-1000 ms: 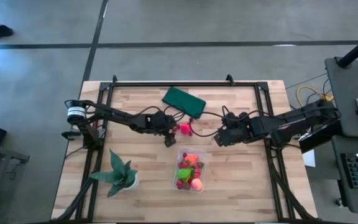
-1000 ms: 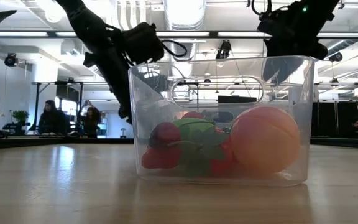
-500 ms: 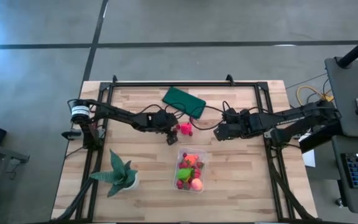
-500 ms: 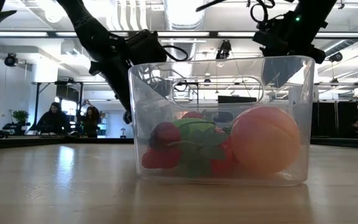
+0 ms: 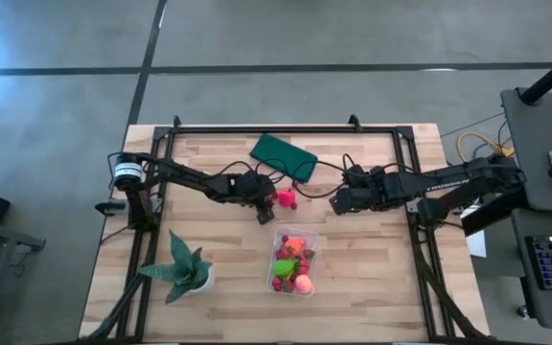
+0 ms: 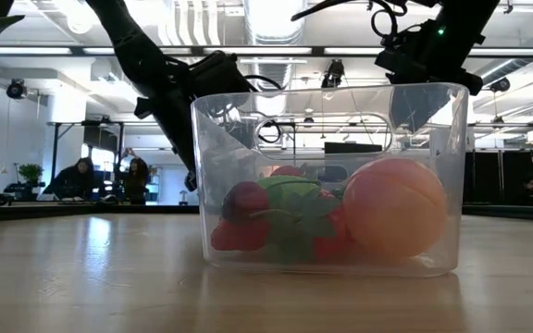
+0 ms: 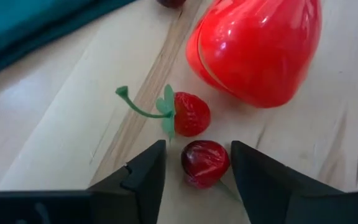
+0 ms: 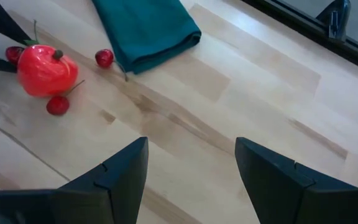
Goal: Pick and placing Produce into tupperware
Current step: Put the red cherry into the transparent bin
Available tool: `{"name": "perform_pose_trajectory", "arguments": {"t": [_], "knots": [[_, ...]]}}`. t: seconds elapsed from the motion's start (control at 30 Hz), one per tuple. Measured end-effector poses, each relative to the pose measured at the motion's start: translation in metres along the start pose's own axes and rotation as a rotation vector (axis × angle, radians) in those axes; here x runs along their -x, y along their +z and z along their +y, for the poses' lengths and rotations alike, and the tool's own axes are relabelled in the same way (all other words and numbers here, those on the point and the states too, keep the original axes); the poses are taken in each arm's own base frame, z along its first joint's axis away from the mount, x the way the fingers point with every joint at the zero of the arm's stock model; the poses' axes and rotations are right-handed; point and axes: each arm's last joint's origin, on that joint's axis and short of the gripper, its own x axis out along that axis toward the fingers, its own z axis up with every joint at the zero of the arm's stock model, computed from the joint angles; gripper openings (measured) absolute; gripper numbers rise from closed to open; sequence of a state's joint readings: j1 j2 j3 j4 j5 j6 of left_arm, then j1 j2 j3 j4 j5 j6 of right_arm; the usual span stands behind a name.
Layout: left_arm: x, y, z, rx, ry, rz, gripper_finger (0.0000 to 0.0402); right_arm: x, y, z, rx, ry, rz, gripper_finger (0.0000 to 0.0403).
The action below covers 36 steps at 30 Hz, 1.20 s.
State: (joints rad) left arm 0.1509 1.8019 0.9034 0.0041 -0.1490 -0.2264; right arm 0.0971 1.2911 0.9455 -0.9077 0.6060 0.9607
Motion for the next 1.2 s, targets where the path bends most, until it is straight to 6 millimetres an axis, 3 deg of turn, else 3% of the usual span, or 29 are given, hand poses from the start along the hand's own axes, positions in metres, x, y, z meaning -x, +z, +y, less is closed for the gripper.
{"name": "perform_pose_trajectory", "arguments": {"t": [0.4, 0.6, 0.73, 1.03, 1.2], "knots": [[0.000, 0.000, -0.001, 0.001, -0.016, 0.005, 0.0064, 0.000, 0.000, 0.000, 0.000, 0.001, 0.002, 0.0233], [0.009, 0.001, -0.001, -0.005, -0.028, 0.044, 0.0048, 0.000, 0.000, 0.000, 0.004, 0.001, 0.002, 0.0233], [0.033, 0.016, -0.003, -0.004, -0.047, 0.010, 0.0047, 0.000, 0.000, 0.000, 0.008, 0.002, 0.002, 0.0233], [0.109, 0.042, -0.024, 0.014, -0.166, -0.228, 0.0046, 0.000, 0.000, 0.001, -0.017, 0.017, 0.009, 0.0233], [0.120, 0.037, -0.031, 0.005, -0.126, -0.253, 0.0046, 0.000, 0.000, 0.003, -0.044, 0.042, 0.026, 0.0233]]}}
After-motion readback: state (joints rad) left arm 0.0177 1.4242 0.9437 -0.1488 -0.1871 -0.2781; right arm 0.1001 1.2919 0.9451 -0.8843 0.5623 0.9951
